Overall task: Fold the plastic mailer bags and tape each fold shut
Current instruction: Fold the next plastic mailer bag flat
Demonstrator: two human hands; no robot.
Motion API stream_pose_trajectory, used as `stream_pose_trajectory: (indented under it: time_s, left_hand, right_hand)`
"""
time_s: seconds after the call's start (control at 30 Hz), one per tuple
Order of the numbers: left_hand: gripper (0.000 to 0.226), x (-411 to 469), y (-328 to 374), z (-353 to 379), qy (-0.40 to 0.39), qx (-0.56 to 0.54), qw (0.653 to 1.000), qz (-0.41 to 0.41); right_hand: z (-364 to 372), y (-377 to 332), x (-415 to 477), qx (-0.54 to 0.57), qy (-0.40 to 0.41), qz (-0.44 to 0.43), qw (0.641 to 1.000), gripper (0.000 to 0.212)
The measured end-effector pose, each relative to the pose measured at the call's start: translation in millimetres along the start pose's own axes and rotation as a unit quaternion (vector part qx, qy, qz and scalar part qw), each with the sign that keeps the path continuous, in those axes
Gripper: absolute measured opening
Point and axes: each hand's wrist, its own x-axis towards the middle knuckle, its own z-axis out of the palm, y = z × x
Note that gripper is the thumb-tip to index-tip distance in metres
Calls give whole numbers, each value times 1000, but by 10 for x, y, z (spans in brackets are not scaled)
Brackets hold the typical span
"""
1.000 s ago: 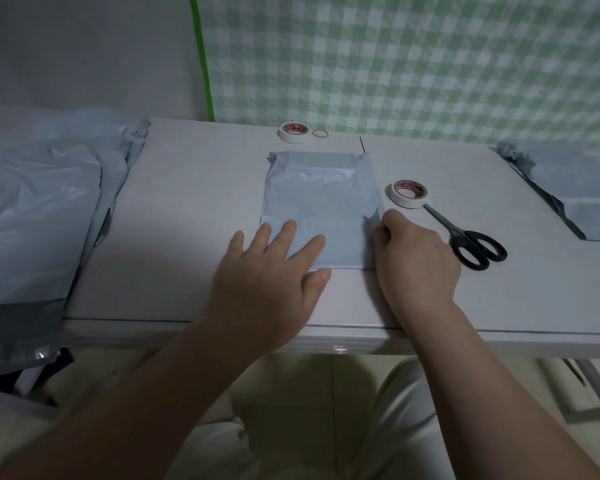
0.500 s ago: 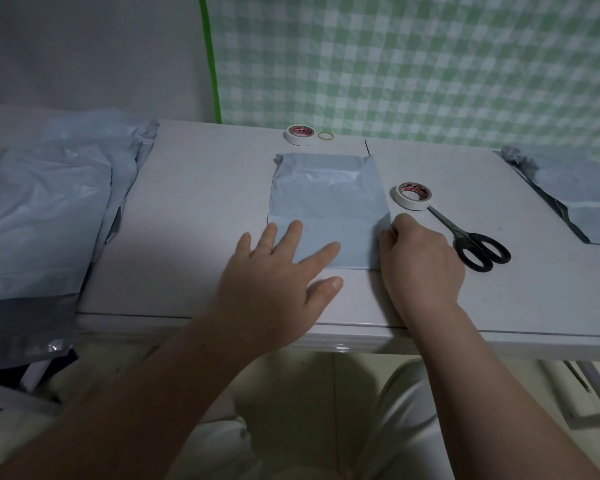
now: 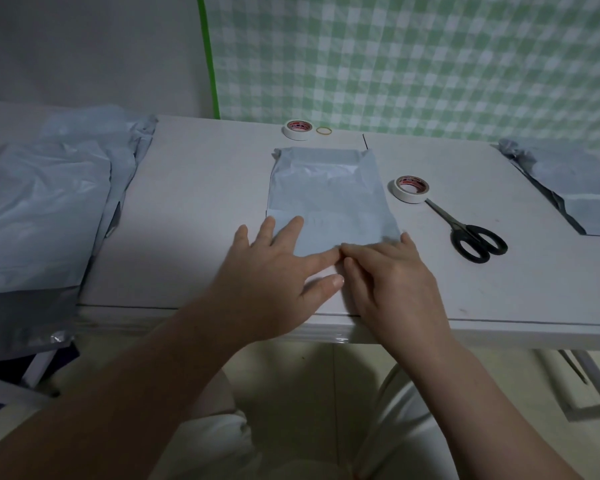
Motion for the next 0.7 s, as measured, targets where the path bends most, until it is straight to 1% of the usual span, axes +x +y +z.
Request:
stream_pose_trajectory:
  time_s: [0.17, 0.3, 0.37, 0.47, 0.57, 0.7]
  left_hand:
    - [68, -25, -40, 12, -42, -48, 998, -11]
    - [56, -15, -73, -79, -95, -81, 992, -2]
    - [53, -10, -65, -111, -106, -82, 991, 1]
    - [53, -16, -53, -90, -94, -74, 993, -4]
    - [58, -37, -50, -71, -58, -70, 996, -10]
    - [70, -73, -101, -84, -33, -120, 992, -24]
  right_hand:
    - [-71, 2, -96, -11, -33, 5, 999, 35]
    - [-110, -27, -122, -36, -62, 26, 997, 38]
    - [-128, -32, -131, -51, -76, 38, 995, 38]
    - [-146, -45, -155, -70, -81, 48, 993, 37]
    - [-167, -37, -161, -76, -68, 60, 993, 33]
    - [-198, 21, -164, -75, -63, 77, 992, 34]
